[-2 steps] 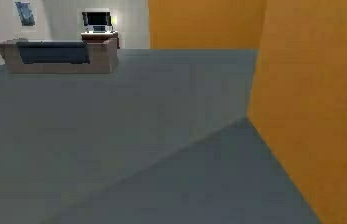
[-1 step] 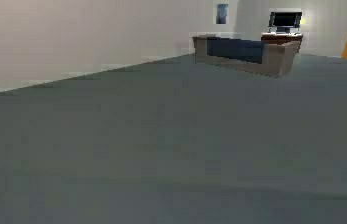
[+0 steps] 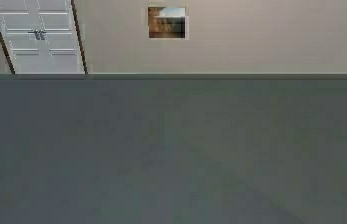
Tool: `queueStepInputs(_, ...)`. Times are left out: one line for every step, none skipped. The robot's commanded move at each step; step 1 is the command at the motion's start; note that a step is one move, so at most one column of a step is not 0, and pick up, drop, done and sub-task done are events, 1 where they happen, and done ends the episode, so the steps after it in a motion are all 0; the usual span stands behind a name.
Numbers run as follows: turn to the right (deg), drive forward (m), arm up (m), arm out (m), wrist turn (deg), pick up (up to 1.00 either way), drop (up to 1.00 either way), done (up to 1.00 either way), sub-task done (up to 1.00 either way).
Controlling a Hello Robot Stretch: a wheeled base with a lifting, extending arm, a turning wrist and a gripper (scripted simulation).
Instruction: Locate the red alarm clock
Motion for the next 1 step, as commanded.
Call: queueStepInputs(-45.0, 0.00, 0.00, 0.00, 0.0, 0.00, 0.00, 0.00, 0.00)
